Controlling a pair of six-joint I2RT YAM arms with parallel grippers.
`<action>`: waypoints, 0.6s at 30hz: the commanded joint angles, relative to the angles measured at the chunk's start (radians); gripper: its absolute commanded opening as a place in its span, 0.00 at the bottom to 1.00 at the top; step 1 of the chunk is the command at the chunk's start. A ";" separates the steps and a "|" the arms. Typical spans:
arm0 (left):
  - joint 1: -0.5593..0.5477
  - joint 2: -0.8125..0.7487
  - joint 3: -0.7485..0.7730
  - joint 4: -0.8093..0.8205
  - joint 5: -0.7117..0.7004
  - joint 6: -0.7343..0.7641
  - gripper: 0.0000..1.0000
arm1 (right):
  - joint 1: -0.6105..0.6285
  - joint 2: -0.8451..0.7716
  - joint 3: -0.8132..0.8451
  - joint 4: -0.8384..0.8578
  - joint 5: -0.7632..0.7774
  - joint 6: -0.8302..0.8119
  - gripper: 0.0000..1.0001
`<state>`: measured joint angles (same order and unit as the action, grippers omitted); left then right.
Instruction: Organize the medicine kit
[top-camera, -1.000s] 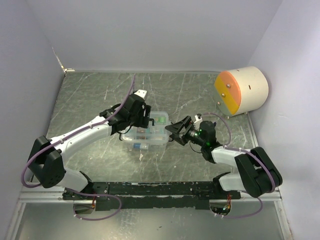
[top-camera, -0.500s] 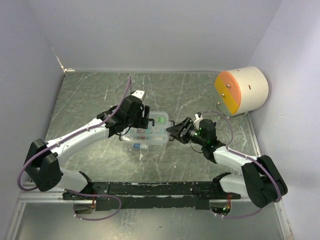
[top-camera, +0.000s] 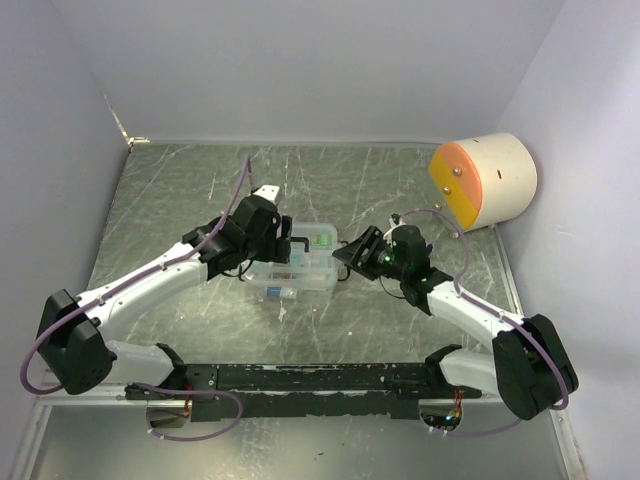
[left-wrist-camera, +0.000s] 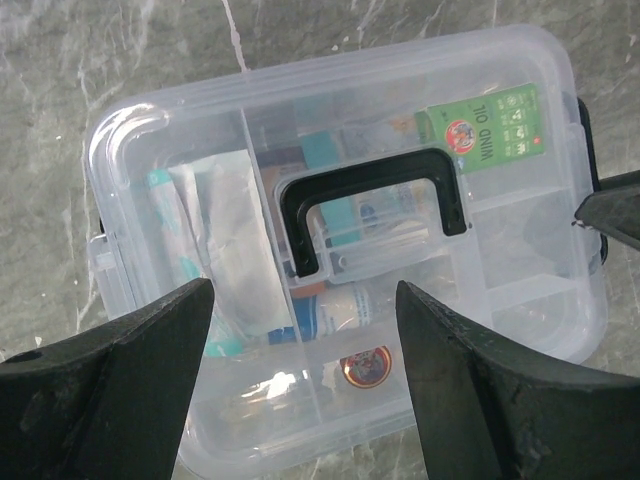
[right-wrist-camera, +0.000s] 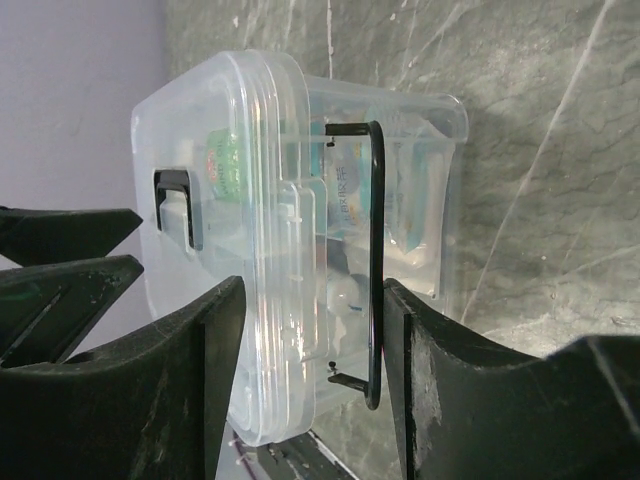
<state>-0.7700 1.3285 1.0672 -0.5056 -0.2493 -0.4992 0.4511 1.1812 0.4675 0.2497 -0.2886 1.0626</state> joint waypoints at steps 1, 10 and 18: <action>-0.007 -0.022 -0.033 -0.007 -0.015 -0.032 0.84 | 0.022 -0.003 0.043 -0.126 0.094 -0.071 0.54; -0.007 -0.006 -0.041 -0.011 -0.015 -0.032 0.83 | 0.085 0.014 0.095 -0.183 0.156 -0.095 0.46; -0.008 -0.003 -0.049 -0.004 -0.008 -0.038 0.82 | 0.149 0.011 0.165 -0.313 0.302 -0.130 0.42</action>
<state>-0.7700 1.3231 1.0386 -0.4976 -0.2554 -0.5217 0.5674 1.1831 0.5980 0.0612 -0.0971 0.9775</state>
